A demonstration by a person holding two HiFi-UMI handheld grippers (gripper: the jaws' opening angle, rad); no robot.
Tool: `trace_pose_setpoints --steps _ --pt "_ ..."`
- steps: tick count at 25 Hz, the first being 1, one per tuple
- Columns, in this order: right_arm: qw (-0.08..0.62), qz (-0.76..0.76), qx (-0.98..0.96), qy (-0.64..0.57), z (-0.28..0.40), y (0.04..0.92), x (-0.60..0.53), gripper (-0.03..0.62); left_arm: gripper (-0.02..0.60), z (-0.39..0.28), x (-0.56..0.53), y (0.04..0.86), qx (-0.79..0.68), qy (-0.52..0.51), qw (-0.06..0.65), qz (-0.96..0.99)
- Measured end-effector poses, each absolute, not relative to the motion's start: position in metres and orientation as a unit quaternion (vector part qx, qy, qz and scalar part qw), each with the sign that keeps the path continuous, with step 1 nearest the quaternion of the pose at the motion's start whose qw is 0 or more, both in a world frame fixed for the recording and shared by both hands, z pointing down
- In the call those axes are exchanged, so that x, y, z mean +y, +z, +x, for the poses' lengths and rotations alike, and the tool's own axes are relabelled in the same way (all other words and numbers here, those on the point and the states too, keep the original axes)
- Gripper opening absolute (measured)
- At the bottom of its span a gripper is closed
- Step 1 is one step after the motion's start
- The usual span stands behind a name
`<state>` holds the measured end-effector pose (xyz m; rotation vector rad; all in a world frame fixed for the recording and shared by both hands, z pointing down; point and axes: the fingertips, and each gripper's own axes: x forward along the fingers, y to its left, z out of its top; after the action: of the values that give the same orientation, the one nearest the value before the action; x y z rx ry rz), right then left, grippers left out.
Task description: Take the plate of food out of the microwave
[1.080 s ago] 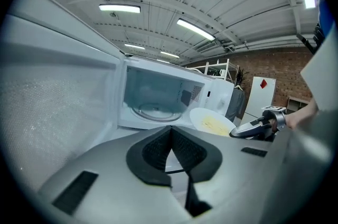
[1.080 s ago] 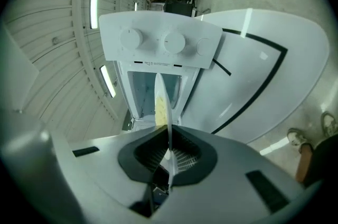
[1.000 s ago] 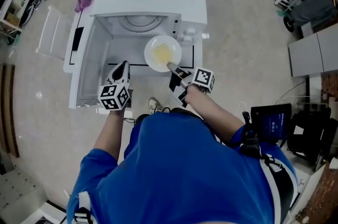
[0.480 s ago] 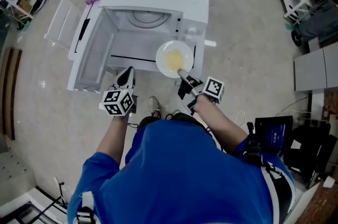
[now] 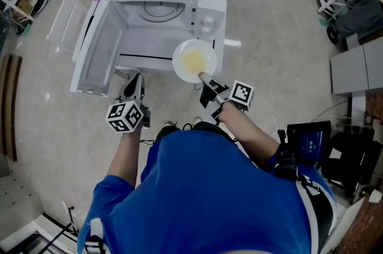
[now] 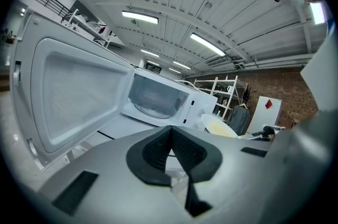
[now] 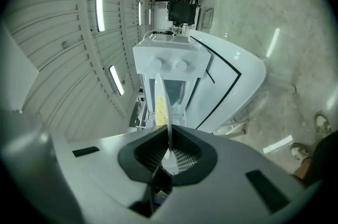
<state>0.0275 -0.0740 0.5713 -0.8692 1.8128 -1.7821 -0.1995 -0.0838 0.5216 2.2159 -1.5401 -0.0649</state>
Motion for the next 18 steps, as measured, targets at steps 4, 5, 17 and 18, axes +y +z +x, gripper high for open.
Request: trace_pose_setpoints --steps 4,5,17,18 --pt "0.235 -0.325 0.651 -0.644 0.029 0.566 -0.073 0.018 0.011 -0.199 -0.092 0.515 -0.548 -0.028 0.217 0.807" --pt "0.238 -0.327 0.649 -0.644 0.029 0.564 -0.07 0.018 0.011 -0.199 -0.092 0.513 -0.545 -0.029 0.216 0.81" --pt "0.248 -0.338 0.65 -0.634 0.019 0.557 -0.064 0.018 0.011 -0.203 -0.092 0.505 -0.522 -0.033 0.212 0.826" --pt "0.25 -0.338 0.647 -0.636 0.019 0.558 -0.064 0.018 0.011 -0.203 -0.092 0.505 -0.521 -0.033 0.211 0.827"
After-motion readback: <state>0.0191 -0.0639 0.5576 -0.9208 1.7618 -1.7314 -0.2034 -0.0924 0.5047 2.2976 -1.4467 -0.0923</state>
